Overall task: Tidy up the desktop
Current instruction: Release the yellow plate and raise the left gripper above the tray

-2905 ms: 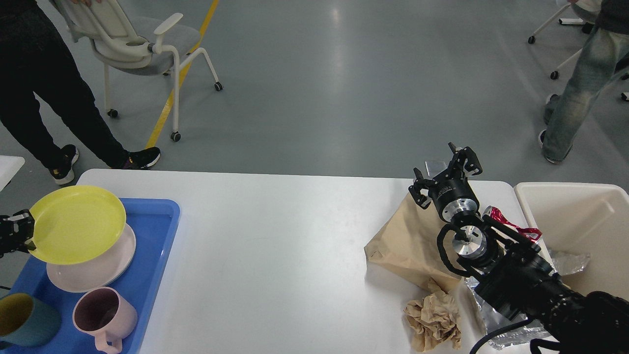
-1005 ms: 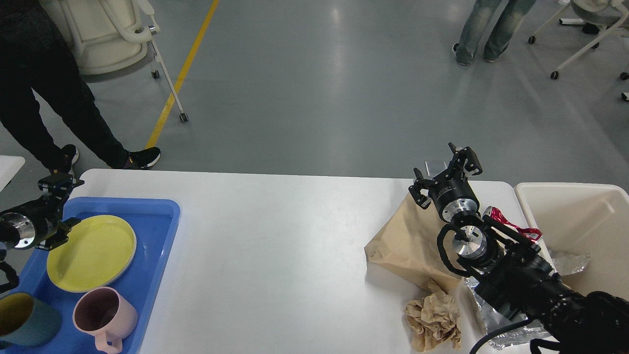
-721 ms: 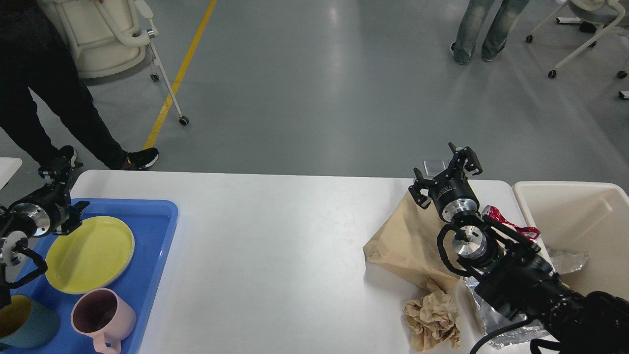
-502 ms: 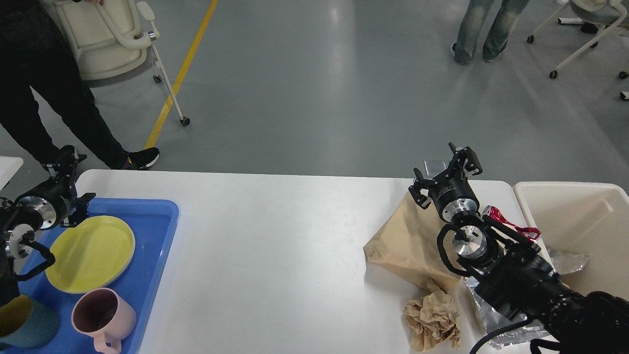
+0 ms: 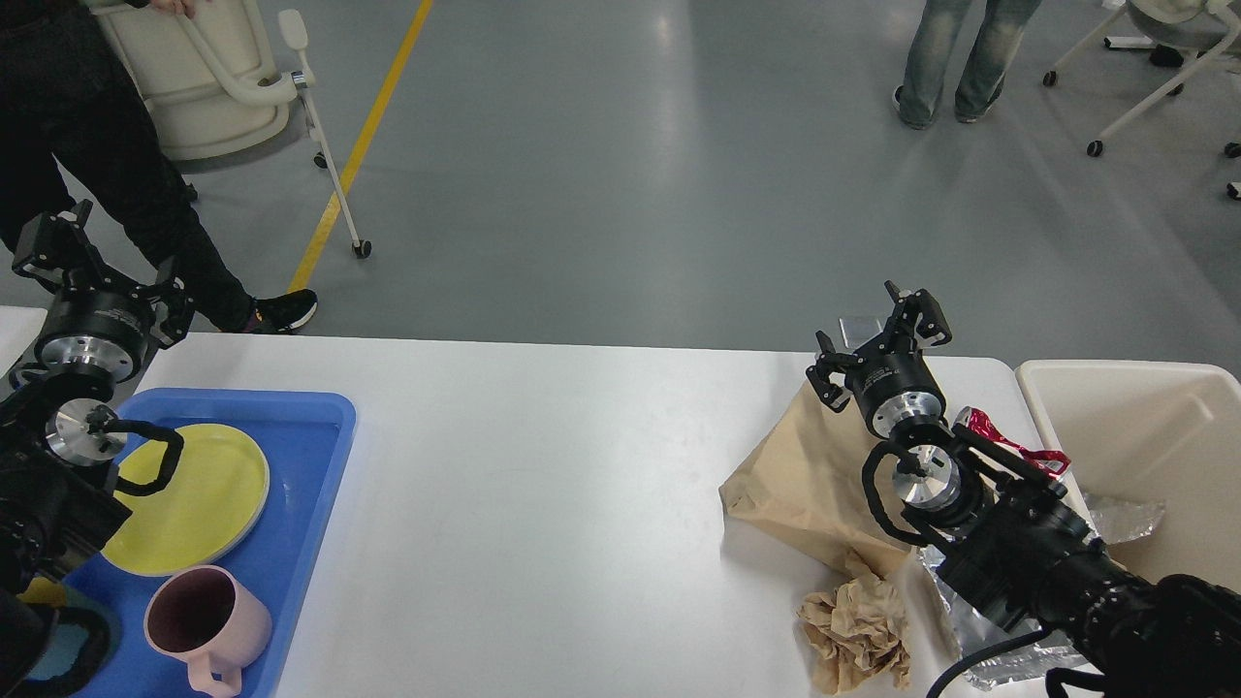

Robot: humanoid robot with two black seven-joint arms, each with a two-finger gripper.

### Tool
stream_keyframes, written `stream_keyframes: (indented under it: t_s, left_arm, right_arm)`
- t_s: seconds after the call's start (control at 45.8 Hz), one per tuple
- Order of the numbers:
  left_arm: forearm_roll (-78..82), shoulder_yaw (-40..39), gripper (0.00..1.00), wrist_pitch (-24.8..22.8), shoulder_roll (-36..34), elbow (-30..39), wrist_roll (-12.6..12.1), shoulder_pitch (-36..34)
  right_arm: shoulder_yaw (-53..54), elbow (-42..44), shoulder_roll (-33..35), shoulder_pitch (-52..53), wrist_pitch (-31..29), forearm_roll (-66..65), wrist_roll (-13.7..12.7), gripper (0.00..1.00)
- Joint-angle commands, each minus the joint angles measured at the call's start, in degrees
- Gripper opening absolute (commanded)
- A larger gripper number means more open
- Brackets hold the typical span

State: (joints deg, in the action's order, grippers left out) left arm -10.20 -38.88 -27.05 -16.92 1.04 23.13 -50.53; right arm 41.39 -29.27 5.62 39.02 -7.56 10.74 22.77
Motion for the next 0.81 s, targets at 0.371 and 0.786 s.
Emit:
stream_keyframes:
  t_s: [0.371,0.786]
  left_arm:
    - [0.4,0.5,0.96,-0.2,1.1,0.0,0.8,-5.7]
    - [0.2,-0.3,0.96,-10.6,4.5,0.0,2.4,0.8]
  right_arm:
    - [0.0,0.0,0.0,0.0,0.0,0.0,0.0,1.0]
    - [0.0,0.1,0.0,0.0,0.0,0.0,0.1,1.0]
